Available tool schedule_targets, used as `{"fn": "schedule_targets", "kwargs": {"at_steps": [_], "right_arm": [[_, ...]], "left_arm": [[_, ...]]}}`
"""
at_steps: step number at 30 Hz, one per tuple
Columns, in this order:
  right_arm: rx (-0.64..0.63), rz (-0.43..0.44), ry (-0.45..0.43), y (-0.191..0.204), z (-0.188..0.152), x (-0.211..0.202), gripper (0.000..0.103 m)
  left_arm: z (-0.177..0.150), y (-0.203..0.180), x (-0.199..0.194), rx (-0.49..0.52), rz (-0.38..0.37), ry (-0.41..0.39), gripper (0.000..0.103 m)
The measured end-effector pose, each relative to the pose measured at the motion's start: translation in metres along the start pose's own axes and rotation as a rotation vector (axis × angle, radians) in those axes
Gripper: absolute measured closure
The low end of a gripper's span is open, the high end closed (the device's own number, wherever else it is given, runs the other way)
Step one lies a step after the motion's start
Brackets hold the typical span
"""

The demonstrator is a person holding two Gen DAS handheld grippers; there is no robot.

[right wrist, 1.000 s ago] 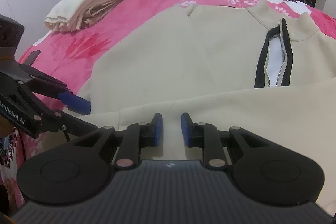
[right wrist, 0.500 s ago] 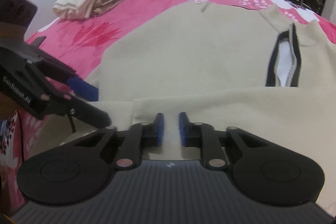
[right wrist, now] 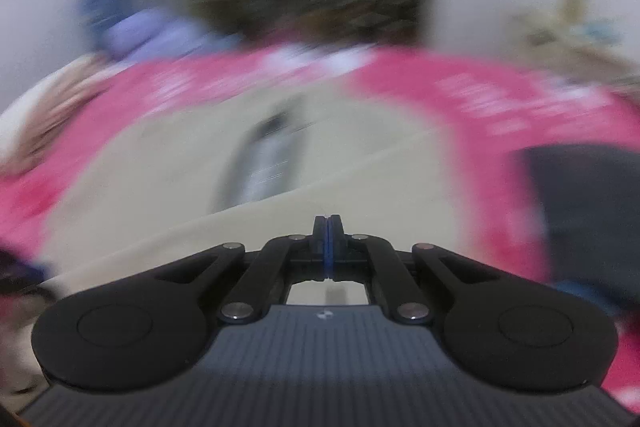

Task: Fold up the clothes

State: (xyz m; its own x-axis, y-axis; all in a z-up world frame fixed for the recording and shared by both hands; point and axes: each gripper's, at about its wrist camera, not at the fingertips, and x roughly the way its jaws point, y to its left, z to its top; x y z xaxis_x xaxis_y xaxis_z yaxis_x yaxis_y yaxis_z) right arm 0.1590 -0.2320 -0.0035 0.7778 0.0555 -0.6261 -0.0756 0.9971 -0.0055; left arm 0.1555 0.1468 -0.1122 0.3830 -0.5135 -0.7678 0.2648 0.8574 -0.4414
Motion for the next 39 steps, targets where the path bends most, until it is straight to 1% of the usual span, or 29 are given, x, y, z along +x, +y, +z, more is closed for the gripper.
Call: {"fn": "schedule_targets", "kwargs": {"at_steps": [1, 2, 3, 4, 5, 6, 7, 8, 9, 11, 13, 14, 16, 18, 19, 20, 22, 23, 25, 27, 28, 31, 33, 36, 37, 38, 39], "right_arm": [[0.018, -0.094, -0.035, -0.019, 0.006, -0.009, 0.103], [0.032, -0.224, -0.074, -0.04, 0.012, -0.021, 0.103], [0.036, -0.346, -0.093, -0.055, 0.015, -0.029, 0.103], [0.04, -0.467, -0.11, -0.071, 0.018, -0.036, 0.1], [0.05, -0.579, -0.108, -0.085, 0.019, -0.041, 0.097], [0.07, -0.636, -0.093, -0.097, 0.019, -0.043, 0.078], [0.116, -0.668, -0.081, -0.107, 0.016, -0.046, 0.066], [0.176, -0.668, -0.084, -0.114, 0.013, -0.05, 0.052], [0.24, -0.638, -0.098, -0.119, 0.007, -0.055, 0.051], [0.328, -0.528, -0.105, -0.118, -0.002, -0.058, 0.05], [0.395, -0.357, -0.111, -0.107, -0.011, -0.054, 0.05], [0.422, -0.241, -0.096, -0.1, -0.015, -0.05, 0.05], [0.48, 0.018, -0.016, -0.081, -0.022, -0.033, 0.05], [0.545, 0.274, 0.127, -0.055, -0.034, -0.008, 0.051], [0.577, 0.363, 0.205, -0.041, -0.043, 0.003, 0.051], [0.608, 0.449, 0.282, -0.027, -0.052, 0.013, 0.051], [0.657, 0.559, 0.415, -0.003, -0.075, 0.03, 0.051], [0.668, 0.592, 0.46, 0.008, -0.085, 0.036, 0.051], [0.674, 0.629, 0.549, 0.028, -0.102, 0.045, 0.054], [0.685, 0.667, 0.6, 0.043, -0.115, 0.051, 0.057], [0.675, 0.671, 0.604, 0.05, -0.117, 0.052, 0.058], [0.669, 0.673, 0.604, 0.061, -0.12, 0.06, 0.065], [0.675, 0.676, 0.612, 0.063, -0.114, 0.067, 0.068], [0.661, 0.658, 0.606, 0.071, -0.105, 0.072, 0.072], [0.656, 0.651, 0.606, 0.073, -0.105, 0.073, 0.073], [0.648, 0.644, 0.603, 0.077, -0.105, 0.072, 0.075], [0.638, 0.64, 0.598, 0.077, -0.105, 0.071, 0.083]], "left_arm": [[0.0, -0.001, 0.0, 0.002, 0.004, -0.001, 0.04], [0.0, -0.001, 0.0, 0.004, 0.008, -0.002, 0.04], [0.0, -0.002, 0.0, 0.005, 0.012, -0.002, 0.04], [0.0, -0.003, 0.0, 0.007, 0.016, -0.002, 0.04], [0.0, -0.004, 0.0, 0.009, 0.023, -0.001, 0.04], [0.0, -0.005, 0.0, 0.012, 0.031, -0.001, 0.04], [0.0, -0.007, -0.001, 0.017, 0.04, 0.001, 0.04], [0.001, -0.009, -0.003, 0.023, 0.056, -0.004, 0.04], [0.002, -0.011, -0.006, 0.028, 0.079, -0.013, 0.04], [0.004, -0.013, -0.016, 0.029, 0.098, -0.041, 0.04], [0.008, -0.016, -0.024, 0.035, 0.09, -0.063, 0.04], [0.01, -0.019, -0.026, 0.046, 0.089, -0.068, 0.04], [0.012, -0.028, -0.024, 0.084, 0.093, -0.065, 0.04], [0.014, -0.035, -0.022, 0.117, 0.095, -0.061, 0.04], [0.013, -0.037, -0.018, 0.126, 0.096, -0.056, 0.041], [0.012, -0.038, -0.015, 0.135, 0.097, -0.051, 0.044], [0.01, -0.039, -0.009, 0.136, 0.094, -0.037, 0.049], [0.008, -0.038, -0.006, 0.135, 0.092, -0.032, 0.05], [0.006, -0.036, -0.003, 0.143, 0.092, -0.026, 0.054], [0.005, -0.033, -0.002, 0.151, 0.093, -0.018, 0.057], [0.005, -0.031, -0.001, 0.15, 0.09, -0.016, 0.058], [0.005, -0.029, 0.001, 0.141, 0.083, -0.016, 0.058], [0.004, -0.029, 0.002, 0.15, 0.083, -0.02, 0.06], [0.002, -0.03, 0.002, 0.163, 0.083, -0.025, 0.068], [0.002, -0.03, 0.002, 0.165, 0.08, -0.027, 0.075], [0.002, -0.03, 0.002, 0.165, 0.08, -0.03, 0.079], [0.001, -0.031, 0.002, 0.163, 0.084, -0.036, 0.081]]}}
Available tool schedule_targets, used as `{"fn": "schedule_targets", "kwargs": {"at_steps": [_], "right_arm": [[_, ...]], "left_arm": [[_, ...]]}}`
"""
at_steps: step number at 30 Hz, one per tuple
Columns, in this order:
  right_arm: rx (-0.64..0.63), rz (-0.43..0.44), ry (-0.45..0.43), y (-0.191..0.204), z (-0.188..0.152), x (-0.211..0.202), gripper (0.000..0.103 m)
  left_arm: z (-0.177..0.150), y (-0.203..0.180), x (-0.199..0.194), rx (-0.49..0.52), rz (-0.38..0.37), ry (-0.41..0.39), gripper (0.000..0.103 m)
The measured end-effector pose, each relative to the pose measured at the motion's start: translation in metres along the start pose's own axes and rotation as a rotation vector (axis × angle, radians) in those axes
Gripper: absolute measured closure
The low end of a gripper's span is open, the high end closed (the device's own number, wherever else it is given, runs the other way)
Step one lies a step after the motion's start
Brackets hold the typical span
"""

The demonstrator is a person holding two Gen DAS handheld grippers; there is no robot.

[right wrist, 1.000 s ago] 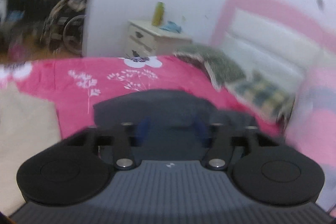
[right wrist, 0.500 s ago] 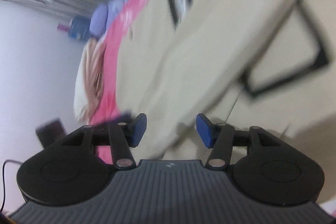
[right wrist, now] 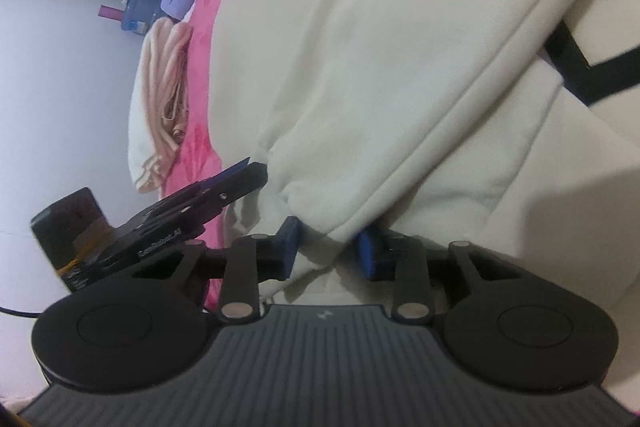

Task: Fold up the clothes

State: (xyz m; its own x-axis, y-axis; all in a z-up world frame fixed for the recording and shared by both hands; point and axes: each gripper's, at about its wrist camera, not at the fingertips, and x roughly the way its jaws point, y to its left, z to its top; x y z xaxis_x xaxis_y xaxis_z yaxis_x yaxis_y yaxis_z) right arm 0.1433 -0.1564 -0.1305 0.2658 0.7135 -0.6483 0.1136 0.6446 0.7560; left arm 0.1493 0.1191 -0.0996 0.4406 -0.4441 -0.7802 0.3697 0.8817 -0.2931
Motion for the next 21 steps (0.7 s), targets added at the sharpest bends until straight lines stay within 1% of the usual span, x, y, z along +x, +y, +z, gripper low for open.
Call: {"fn": "schedule_targets", "kwargs": {"at_steps": [1, 2, 3, 5, 7, 9, 11, 13, 16, 18, 21], "right_arm": [[-0.011, 0.008, -0.002, 0.0, -0.001, -0.002, 0.087], [-0.014, 0.02, -0.007, 0.0, -0.001, -0.003, 0.09], [-0.014, 0.027, -0.018, 0.001, 0.0, -0.005, 0.092], [-0.009, 0.055, -0.04, 0.001, -0.002, -0.013, 0.094], [0.009, 0.095, -0.042, 0.001, -0.004, -0.025, 0.094], [0.005, 0.11, -0.027, 0.005, -0.006, -0.039, 0.095], [-0.009, 0.115, -0.012, 0.009, -0.009, -0.054, 0.095], [-0.035, 0.107, 0.009, 0.014, -0.013, -0.065, 0.095], [-0.064, 0.073, 0.049, 0.017, -0.021, -0.071, 0.095], [-0.08, 0.039, 0.074, 0.015, -0.027, -0.067, 0.095], [-0.15, -0.055, 0.073, 0.01, -0.032, -0.051, 0.095]], "left_arm": [[0.0, -0.001, -0.001, -0.003, 0.004, -0.007, 0.088], [0.0, -0.002, -0.002, -0.005, 0.005, -0.014, 0.094], [-0.001, -0.002, -0.005, -0.01, 0.001, -0.021, 0.095], [-0.001, -0.003, -0.011, -0.026, -0.024, -0.036, 0.098], [-0.001, 0.0, -0.02, -0.067, -0.08, -0.037, 0.098], [-0.001, 0.002, -0.029, -0.109, -0.127, -0.023, 0.098], [-0.003, 0.002, -0.036, -0.13, -0.174, -0.003, 0.098], [-0.007, -0.004, -0.042, -0.112, -0.205, 0.014, 0.098], [-0.014, -0.014, -0.044, -0.059, -0.211, 0.039, 0.098], [-0.019, -0.019, -0.04, -0.027, -0.201, 0.061, 0.098], [-0.029, -0.028, -0.024, 0.04, -0.158, 0.098, 0.097]]}}
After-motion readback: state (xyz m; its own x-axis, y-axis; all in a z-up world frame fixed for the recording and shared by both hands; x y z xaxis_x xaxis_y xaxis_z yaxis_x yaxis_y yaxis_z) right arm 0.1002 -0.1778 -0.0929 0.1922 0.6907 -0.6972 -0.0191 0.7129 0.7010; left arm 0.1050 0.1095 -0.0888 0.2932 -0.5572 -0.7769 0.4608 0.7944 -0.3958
